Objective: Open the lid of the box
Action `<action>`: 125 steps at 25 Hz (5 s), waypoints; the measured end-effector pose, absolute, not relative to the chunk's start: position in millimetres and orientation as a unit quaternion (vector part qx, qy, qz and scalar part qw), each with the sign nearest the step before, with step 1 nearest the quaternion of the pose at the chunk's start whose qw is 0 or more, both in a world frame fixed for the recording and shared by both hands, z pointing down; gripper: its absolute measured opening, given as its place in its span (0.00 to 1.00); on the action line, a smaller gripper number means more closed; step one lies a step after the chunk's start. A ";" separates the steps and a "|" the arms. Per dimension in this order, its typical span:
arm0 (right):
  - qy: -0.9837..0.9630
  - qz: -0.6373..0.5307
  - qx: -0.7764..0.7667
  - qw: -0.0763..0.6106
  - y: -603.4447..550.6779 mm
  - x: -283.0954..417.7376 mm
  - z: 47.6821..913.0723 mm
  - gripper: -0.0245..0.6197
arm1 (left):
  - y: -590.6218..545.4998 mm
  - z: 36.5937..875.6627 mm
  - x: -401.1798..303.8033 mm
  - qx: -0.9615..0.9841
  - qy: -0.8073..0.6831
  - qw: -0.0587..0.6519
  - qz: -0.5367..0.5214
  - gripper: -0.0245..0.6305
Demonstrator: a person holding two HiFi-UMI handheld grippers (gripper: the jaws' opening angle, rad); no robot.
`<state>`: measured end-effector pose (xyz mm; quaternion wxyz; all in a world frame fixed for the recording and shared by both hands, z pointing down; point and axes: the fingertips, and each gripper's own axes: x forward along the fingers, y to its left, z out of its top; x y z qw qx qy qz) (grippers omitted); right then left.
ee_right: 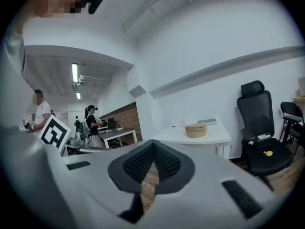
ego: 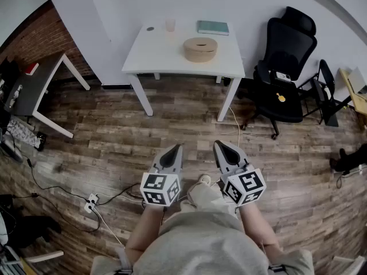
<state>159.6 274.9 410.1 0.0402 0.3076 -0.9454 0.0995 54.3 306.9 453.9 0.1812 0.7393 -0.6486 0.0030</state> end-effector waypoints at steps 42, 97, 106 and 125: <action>-0.946 0.100 0.305 0.044 209.9 114.6 426.6 0.04 | 248.3 457.2 8.9 0.746 -0.640 0.183 0.004 0.05; -0.956 0.056 0.267 0.103 -181.1 -17.3 441.3 0.04 | -147.3 490.3 -116.7 0.740 -0.645 0.187 0.029 0.05; -0.950 0.049 0.281 0.125 -232.1 -70.4 448.4 0.04 | -208.5 501.3 -156.3 0.766 -0.610 0.195 0.044 0.05; -0.923 0.037 0.316 0.218 -277.7 -103.2 493.9 0.04 | -266.6 546.4 -165.5 0.826 -0.512 0.219 0.086 0.19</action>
